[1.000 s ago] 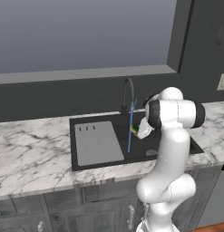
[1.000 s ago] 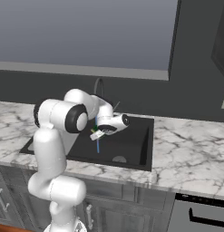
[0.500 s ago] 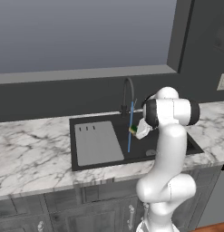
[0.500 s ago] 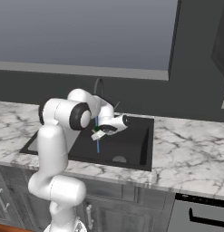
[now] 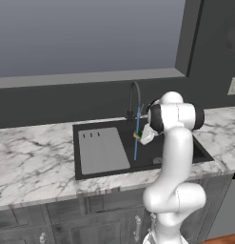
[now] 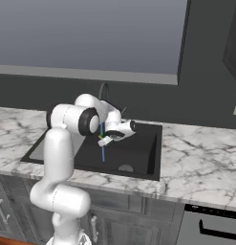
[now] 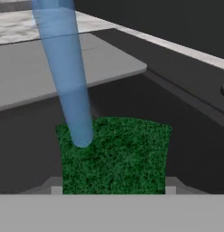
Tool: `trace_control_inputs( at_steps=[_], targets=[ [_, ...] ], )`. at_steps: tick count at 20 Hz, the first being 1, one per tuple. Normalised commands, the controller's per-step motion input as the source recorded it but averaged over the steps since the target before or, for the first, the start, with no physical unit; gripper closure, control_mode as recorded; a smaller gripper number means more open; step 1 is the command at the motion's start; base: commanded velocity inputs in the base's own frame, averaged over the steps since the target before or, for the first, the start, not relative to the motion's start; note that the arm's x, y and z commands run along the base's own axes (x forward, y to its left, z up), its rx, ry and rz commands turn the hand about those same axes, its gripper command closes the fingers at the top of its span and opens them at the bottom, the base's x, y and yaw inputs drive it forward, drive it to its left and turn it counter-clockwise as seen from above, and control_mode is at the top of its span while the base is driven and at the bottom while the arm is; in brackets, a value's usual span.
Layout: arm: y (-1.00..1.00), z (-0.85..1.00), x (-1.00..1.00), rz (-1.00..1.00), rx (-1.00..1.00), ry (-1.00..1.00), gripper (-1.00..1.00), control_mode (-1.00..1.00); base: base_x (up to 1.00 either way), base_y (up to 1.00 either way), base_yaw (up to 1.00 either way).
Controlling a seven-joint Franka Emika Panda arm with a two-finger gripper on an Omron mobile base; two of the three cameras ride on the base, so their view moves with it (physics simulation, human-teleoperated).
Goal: Soak the sponge with water for a few seconds and then drop it inside the sink.
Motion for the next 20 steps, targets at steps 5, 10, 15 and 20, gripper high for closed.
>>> trace_control_inputs(
  at_steps=[5,10,15,20],
  targets=[
    [0.01,-0.12,0.24,0.0,0.0,0.0,1.0,-1.0,0.0,0.0,0.0],
    [0.03,0.0,-0.02,0.0,0.0,0.0,1.0,-1.0,0.0,0.0,0.0],
    [0.0,0.0,-0.23,0.0,0.02,0.0,1.0,-1.0,0.0,0.0,0.0],
    [0.0,0.0,-0.32,0.01,0.04,0.0,1.0,-1.0,0.0,0.0,0.0]
  ],
)
